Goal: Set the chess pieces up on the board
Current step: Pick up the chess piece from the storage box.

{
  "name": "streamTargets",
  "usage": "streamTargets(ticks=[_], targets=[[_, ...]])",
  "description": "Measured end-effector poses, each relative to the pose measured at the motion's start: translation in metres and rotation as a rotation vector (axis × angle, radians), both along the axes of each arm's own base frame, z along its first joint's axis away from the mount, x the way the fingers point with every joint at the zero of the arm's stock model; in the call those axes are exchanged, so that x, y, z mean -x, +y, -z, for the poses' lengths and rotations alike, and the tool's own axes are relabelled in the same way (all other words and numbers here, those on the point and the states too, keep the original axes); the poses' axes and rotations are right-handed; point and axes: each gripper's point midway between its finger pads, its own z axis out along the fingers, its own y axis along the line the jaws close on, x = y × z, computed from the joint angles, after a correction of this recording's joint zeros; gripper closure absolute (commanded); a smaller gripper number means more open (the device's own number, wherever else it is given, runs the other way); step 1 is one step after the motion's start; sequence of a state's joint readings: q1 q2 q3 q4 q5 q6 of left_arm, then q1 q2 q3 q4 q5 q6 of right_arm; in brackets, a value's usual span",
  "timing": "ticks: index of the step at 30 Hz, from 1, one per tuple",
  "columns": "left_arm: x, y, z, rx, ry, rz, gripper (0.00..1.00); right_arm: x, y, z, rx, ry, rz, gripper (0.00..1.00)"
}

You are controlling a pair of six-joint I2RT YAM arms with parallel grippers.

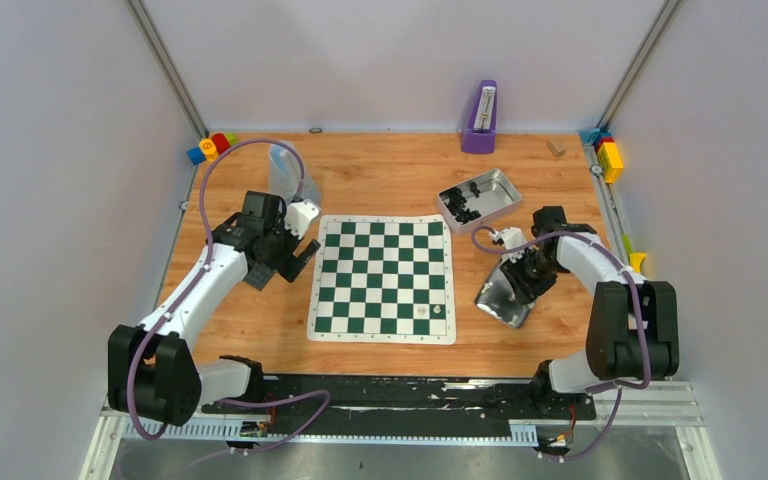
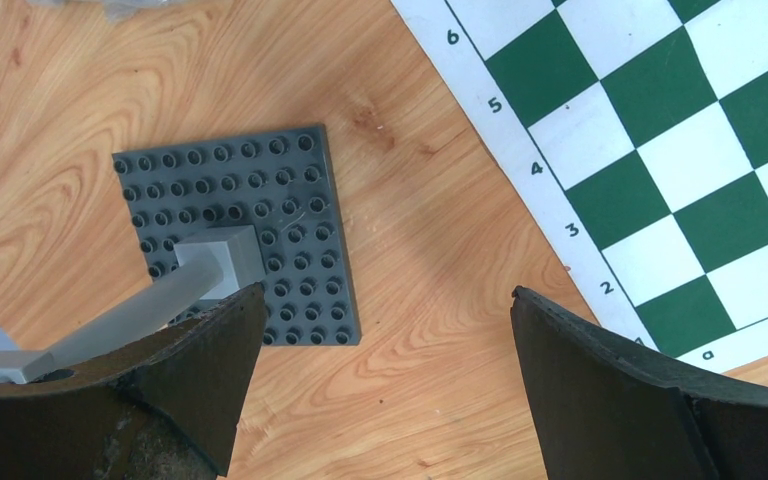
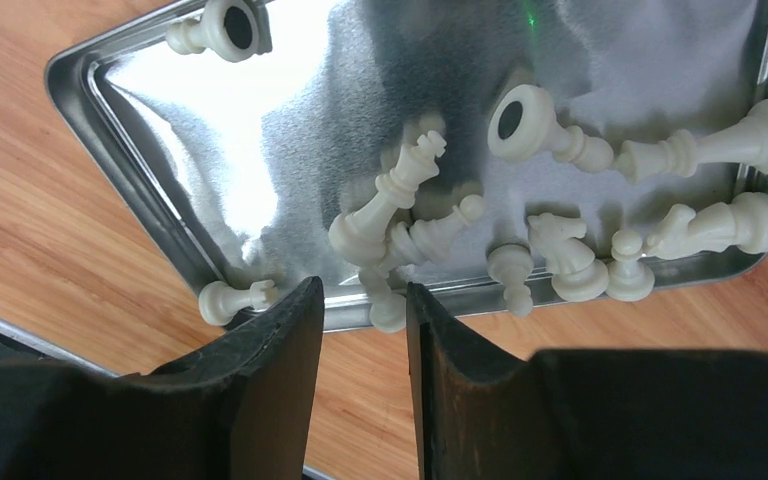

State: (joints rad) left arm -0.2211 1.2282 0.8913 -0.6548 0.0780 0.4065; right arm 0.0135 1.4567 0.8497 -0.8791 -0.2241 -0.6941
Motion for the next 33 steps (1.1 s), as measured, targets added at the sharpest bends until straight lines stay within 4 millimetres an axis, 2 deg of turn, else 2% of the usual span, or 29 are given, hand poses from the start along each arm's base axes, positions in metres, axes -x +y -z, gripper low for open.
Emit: streamTargets(ticks=[4, 12, 18, 22, 28, 33], targets=[[0.0, 0.0, 0.001, -0.001, 0.004, 0.0, 0.0, -0.003, -0.002, 0.005, 0.012, -0.001, -0.006, 0.67], [0.0, 0.0, 0.002, -0.002, 0.009, 0.0, 0.0, -0.008, -0.004, 0.014, 0.022, 0.005, -0.014, 0.83], [0.0, 0.0, 0.002, -0.002, 0.01, 0.0, 0.0, -0.009, -0.007, 0.014, 0.034, 0.0, -0.019, 0.94], [0.001, 0.0, 0.003, -0.001, 0.011, 0.001, 0.0, -0.009, -0.007, 0.012, 0.035, -0.002, -0.023, 0.97], [0.001, 0.0, 0.003, 0.0, 0.014, 0.002, 0.0, -0.012, 0.003, -0.013, -0.018, -0.045, -0.029, 0.97], [0.002, -0.001, 0.003, 0.003, 0.017, 0.004, 0.0, -0.023, 0.029, -0.047, -0.145, -0.124, -0.052, 0.97]])
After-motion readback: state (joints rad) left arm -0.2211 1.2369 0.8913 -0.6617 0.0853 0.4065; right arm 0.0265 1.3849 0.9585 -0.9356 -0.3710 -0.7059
